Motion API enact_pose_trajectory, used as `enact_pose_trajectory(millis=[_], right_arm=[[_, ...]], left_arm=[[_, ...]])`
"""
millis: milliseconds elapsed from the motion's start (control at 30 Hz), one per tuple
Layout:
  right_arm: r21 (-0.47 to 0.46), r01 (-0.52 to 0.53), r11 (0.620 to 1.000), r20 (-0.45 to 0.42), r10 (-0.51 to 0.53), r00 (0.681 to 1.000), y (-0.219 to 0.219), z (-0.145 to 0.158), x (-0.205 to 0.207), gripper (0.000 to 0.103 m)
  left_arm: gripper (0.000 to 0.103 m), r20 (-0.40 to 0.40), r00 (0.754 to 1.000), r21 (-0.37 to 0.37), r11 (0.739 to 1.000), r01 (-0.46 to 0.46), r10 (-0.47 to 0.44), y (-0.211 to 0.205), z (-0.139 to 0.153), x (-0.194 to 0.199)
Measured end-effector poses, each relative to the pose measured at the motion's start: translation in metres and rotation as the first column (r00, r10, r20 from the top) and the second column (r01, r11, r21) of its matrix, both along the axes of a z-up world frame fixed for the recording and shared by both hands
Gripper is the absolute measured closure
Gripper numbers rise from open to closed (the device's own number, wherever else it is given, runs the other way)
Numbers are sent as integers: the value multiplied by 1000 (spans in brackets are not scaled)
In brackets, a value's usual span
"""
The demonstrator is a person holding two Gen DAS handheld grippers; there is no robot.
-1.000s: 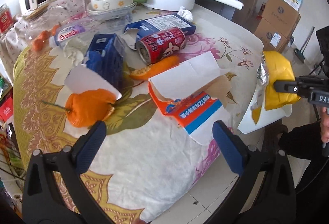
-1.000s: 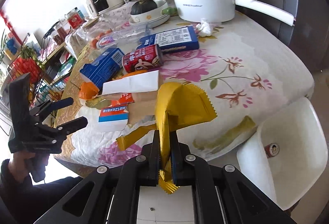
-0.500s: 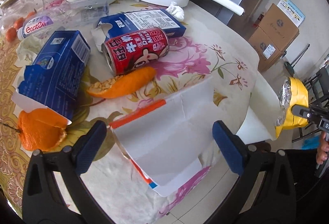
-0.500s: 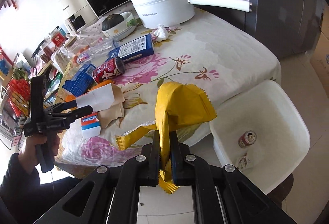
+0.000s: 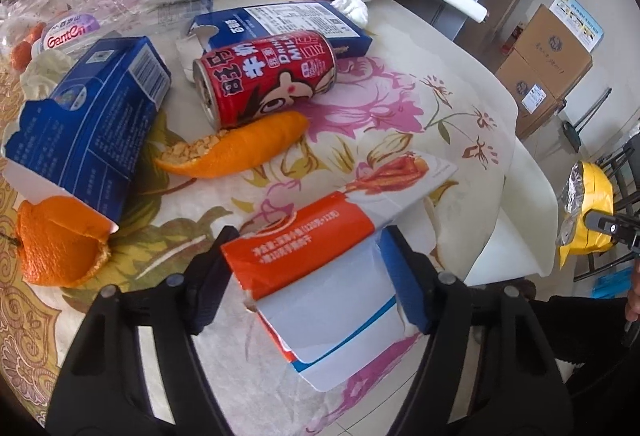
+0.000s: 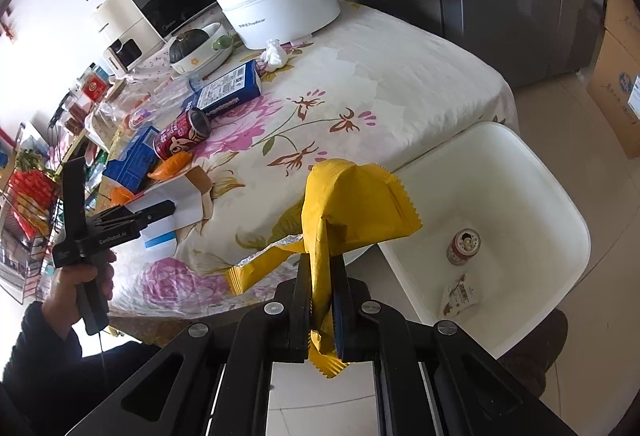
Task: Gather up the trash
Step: 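Grasp the red-and-white paper box with the left tool while the right tool holds the yellow bag, then carry the paper box and yellow bag over the white bin and release both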
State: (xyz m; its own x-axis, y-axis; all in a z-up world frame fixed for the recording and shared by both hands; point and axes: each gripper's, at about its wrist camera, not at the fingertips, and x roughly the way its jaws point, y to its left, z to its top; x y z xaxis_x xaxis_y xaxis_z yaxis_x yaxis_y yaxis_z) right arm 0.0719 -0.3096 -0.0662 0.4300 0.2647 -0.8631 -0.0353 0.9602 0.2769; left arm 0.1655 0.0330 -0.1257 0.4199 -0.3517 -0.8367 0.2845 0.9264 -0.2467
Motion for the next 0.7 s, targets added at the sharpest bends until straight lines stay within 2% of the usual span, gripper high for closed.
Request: enact_pose_trajectory(millis=[167,333,700], right_arm=[[-8,5,1000,9,-5,1000,0,1,1,94],[-16,15,1000,7,-15,1000,2,0,3,94],[-26,23,999,39,-22,999,8,8,9,94]], left_arm=[[50,8,999,-59,997,-44,45,13,8,-5],[63,29,998,-128,991,-47,51,18,22,-11],[77,59,998,-212,977,-10,23,8,43,-25]])
